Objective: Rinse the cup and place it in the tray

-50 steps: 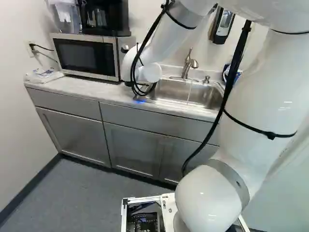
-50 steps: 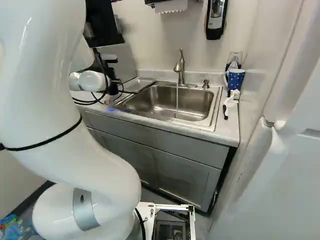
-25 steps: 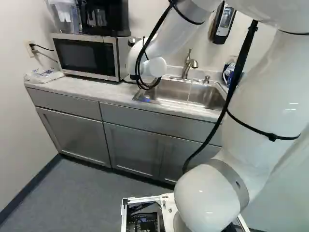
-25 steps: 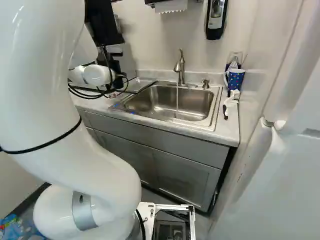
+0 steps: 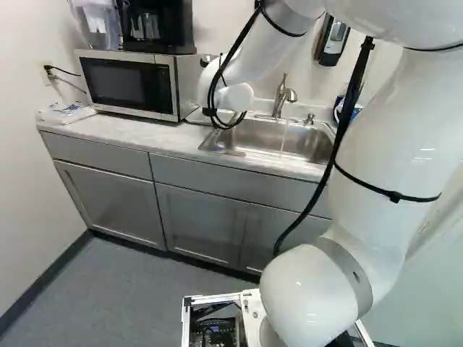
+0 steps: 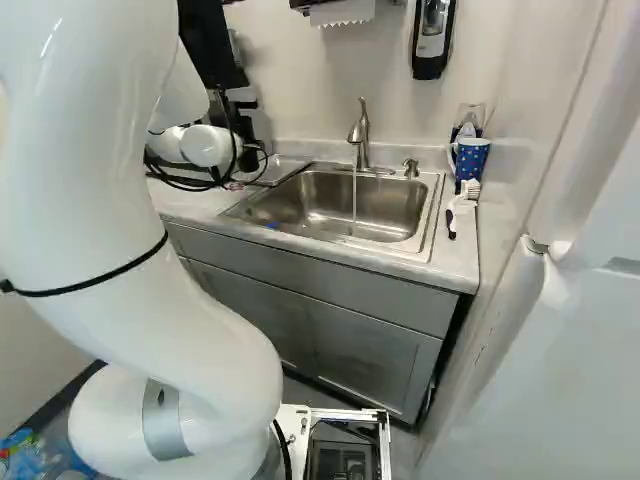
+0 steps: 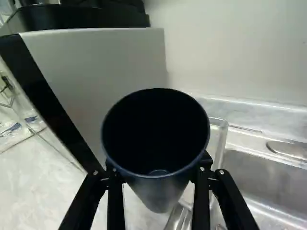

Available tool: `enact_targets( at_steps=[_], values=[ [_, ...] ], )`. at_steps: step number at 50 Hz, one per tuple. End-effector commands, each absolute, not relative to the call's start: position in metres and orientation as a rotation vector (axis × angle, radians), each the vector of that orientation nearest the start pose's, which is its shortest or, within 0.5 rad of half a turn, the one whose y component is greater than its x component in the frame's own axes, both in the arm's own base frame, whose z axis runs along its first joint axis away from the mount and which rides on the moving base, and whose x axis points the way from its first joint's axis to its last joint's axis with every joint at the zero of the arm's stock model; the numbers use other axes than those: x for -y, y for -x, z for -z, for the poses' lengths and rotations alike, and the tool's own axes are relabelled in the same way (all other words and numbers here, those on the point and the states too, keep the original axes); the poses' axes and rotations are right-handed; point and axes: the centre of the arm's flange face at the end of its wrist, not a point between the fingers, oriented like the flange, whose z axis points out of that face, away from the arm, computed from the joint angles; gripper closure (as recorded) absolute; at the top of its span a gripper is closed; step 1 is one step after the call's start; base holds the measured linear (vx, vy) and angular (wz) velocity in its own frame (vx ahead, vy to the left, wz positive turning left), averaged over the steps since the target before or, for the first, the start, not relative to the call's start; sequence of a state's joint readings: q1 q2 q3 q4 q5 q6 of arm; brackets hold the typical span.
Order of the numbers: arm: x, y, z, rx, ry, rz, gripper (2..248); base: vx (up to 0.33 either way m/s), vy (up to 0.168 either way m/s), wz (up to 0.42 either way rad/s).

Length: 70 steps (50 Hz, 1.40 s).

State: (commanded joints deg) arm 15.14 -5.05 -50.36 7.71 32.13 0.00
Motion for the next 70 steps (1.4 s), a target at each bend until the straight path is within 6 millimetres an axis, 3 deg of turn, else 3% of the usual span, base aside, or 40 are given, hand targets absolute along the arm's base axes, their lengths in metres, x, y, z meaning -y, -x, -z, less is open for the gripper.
enact_targets(
  at_steps=[45, 70],
  values=[
    [-0.065, -0.54, -0.539, -0.047, 2.379, 1.899, 126, 0.0, 0.0, 0.0],
    [-0.027, -0.542, -0.539, -0.133, 2.408, 1.928, 126, 0.0, 0.0, 0.0]
  ],
)
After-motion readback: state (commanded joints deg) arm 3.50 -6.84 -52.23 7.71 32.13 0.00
